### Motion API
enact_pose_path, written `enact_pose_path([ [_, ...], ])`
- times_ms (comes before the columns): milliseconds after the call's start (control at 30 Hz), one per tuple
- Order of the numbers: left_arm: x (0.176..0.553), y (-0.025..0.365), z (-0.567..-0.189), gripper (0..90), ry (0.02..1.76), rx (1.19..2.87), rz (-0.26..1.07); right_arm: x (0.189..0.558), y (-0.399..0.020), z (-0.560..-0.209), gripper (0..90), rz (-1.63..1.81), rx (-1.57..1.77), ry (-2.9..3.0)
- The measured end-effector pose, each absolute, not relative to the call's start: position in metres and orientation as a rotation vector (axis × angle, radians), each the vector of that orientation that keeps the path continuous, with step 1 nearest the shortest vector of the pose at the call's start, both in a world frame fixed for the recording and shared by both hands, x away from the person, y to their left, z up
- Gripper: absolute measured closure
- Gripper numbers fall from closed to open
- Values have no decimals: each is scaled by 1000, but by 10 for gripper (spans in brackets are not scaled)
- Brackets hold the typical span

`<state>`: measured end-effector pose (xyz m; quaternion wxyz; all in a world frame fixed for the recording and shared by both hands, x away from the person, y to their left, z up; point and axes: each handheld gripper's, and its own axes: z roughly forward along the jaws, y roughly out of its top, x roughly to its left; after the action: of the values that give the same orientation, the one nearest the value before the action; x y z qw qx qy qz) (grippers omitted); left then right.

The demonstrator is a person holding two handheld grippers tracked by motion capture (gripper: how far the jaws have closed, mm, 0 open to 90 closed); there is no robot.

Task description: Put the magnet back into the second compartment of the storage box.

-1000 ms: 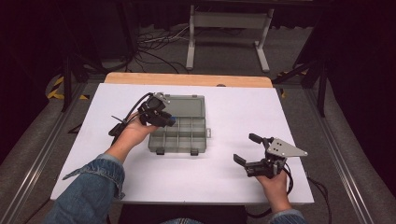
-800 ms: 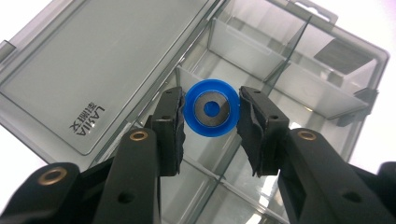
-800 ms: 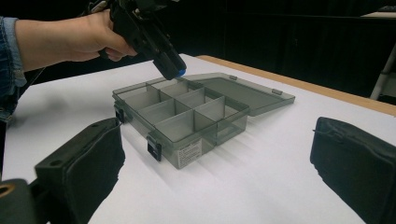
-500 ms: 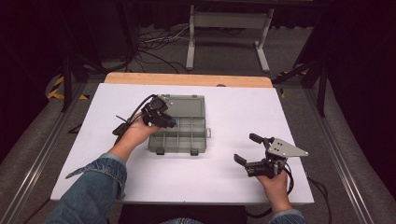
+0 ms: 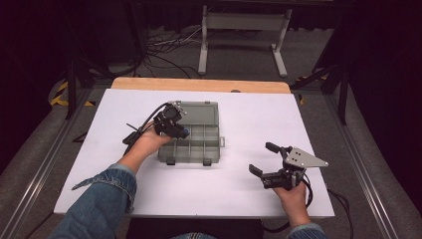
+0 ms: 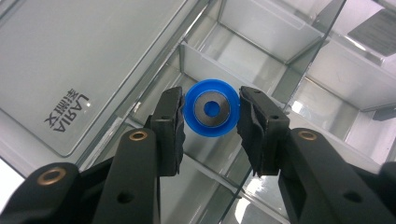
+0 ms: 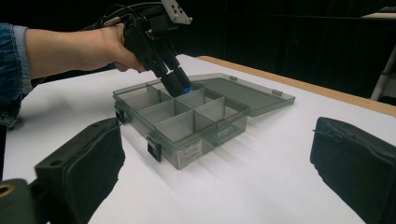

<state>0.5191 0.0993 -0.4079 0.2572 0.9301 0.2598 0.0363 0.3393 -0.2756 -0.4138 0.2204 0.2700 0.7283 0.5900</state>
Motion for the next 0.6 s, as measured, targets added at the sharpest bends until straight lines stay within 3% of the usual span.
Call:
enact_pose_path([
  [600,519,93,-411,615,701,2562,117,338,-275,-414,32,1624,746,2017],
])
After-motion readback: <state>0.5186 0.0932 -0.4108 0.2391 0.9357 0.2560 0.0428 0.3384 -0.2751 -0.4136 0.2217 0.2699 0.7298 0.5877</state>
